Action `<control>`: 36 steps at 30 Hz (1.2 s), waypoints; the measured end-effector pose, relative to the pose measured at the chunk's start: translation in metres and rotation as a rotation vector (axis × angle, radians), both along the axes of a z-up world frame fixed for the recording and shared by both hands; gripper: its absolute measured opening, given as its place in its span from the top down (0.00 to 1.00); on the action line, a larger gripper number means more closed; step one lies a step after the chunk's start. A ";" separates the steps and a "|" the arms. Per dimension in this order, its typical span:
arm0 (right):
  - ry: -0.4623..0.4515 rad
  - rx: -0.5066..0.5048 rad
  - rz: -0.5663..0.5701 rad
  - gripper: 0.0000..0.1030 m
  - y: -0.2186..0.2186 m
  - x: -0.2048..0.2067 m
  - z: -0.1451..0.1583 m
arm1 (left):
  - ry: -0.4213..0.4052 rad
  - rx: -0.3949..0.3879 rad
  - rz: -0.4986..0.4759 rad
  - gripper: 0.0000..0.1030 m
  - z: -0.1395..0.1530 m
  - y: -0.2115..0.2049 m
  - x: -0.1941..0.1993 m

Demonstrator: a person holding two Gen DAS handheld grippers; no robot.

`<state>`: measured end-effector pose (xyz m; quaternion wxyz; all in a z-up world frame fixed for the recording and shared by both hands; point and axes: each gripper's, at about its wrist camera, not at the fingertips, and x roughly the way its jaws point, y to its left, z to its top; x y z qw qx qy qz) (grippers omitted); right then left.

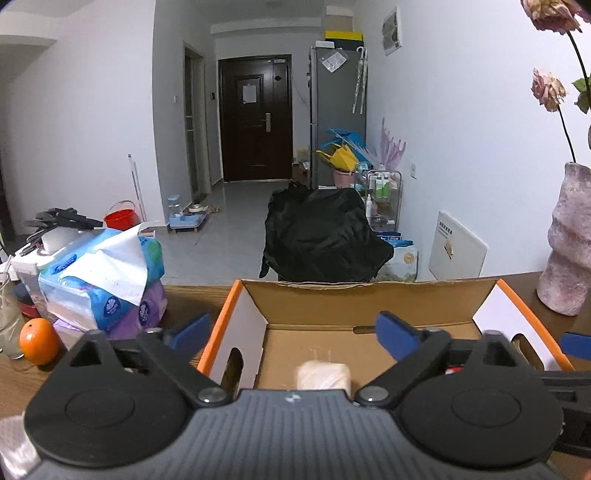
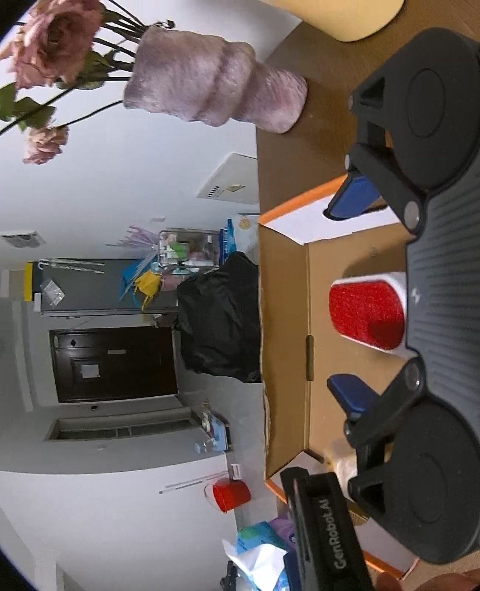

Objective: Organize rigid objects
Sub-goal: 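Lower and release the plug adapter into the box while the right tool lowers the brush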

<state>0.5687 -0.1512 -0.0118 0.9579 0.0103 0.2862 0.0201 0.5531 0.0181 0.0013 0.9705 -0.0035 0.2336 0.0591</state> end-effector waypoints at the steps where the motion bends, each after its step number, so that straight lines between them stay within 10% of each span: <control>1: -0.002 0.001 0.004 0.10 0.000 -0.001 0.001 | -0.002 -0.002 0.006 0.00 0.001 0.001 -0.001; 36: -0.042 0.009 0.045 0.00 0.001 -0.036 0.013 | -0.028 0.004 0.005 0.00 0.016 0.007 -0.043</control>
